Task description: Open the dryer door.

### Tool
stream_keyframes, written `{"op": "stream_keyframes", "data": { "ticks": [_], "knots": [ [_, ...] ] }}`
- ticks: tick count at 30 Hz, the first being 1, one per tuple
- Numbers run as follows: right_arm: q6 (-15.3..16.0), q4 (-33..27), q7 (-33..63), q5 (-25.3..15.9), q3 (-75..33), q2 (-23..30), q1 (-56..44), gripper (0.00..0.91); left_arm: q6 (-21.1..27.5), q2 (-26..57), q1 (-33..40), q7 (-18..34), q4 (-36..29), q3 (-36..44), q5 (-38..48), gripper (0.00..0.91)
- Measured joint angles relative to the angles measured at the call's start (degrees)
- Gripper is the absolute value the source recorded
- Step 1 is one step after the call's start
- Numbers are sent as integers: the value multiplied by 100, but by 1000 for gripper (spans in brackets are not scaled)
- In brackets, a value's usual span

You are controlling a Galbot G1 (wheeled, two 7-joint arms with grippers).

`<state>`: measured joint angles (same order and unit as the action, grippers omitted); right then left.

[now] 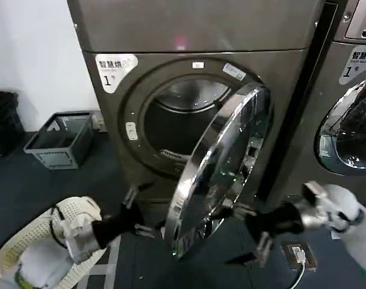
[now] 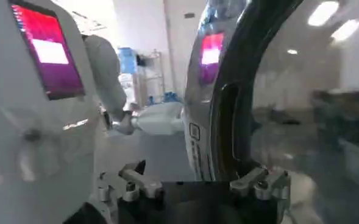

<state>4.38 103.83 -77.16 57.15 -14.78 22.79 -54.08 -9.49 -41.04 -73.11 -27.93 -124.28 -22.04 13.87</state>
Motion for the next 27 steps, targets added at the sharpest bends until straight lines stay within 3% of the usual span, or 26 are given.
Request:
{"op": "stream_keyframes", "data": {
  "ticks": [6,11,21,27],
  "knots": [
    [-210,-506,-3,-365,-1700,-101,-1640,907,-68,-33,498,-21,39,525,-67,907],
    [-368,-942,172,-670,-3262,125,-3202,907,-96,-118,864,-26,115,909,-77,907],
    [-757,-1352,1730,-1210,-5632,1071,-5636,907,-151,-427,1519,57,306,1712,-310,907],
    [-591,-1449,3046,-1786,-6671,1687,-6538,907,-196,-701,1830,306,336,2191,-556,907]
  ]
}}
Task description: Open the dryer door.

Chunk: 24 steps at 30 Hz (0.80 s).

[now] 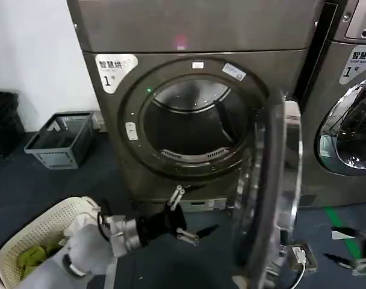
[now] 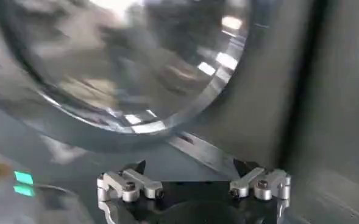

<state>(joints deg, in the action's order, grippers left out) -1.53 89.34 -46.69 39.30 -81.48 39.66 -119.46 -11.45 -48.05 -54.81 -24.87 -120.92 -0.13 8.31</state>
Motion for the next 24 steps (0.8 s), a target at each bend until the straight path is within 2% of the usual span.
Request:
{"op": "stream_keyframes", "data": {
  "ticks": [7,12,15,19,24],
  "knots": [
    [418,-77,1206,-525,-794,689,-552,907,-31,-347,303,190,88,501,-293,907],
    [707,-226,1925,-1117,-1333,1146,-778,907,-53,-601,530,330,233,761,-426,907],
    [897,-237,2191,-1224,-1635,1385,-874,907,-133,-786,696,503,343,907,-699,907],
    [921,-343,2432,-1454,-1945,1637,-940,907,-174,-985,905,720,524,1095,-954,907],
    [1131,-471,2559,-1575,-2216,1891,-994,907,-219,-1238,1104,931,757,1279,-1162,907]
  ]
}}
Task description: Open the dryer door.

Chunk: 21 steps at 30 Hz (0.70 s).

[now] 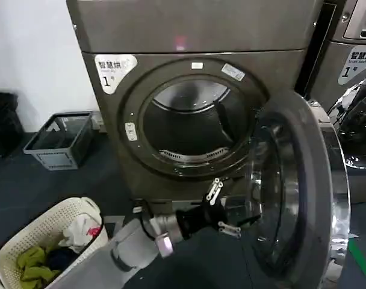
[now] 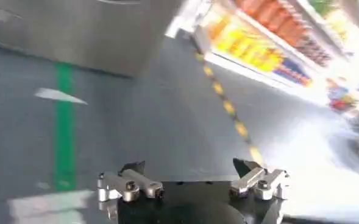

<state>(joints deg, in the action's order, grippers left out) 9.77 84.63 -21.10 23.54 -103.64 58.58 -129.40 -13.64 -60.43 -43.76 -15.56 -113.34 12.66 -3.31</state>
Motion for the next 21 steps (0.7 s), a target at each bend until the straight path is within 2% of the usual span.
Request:
{"op": "stream_keyframes", "data": {
  "ticks": [6,21],
  "knots": [
    [-60,-200,9,-139,-174,291,-17,907,-87,-283,158,81,213,150,-5,907],
    [-227,-147,-152,-198,-408,880,-128,907,-299,-910,417,129,791,522,-67,907]
  ]
}}
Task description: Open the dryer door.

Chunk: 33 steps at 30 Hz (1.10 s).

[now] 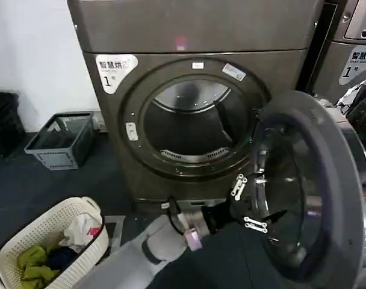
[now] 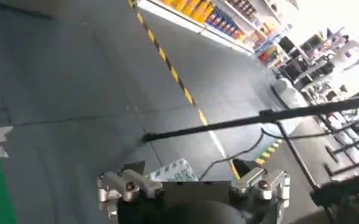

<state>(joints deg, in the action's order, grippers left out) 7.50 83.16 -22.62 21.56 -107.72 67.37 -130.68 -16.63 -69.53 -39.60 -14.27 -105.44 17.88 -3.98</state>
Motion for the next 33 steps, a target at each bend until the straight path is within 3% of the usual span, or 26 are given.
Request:
{"op": "stream_keyframes", "data": {
  "ticks": [15,33],
  "knots": [
    [-135,135,-104,23,-182,333,-93,907,-345,-554,442,13,690,269,-100,907],
    [-118,336,-35,21,-388,609,-115,907,-391,-1142,1327,43,1664,693,-58,907]
  ]
}}
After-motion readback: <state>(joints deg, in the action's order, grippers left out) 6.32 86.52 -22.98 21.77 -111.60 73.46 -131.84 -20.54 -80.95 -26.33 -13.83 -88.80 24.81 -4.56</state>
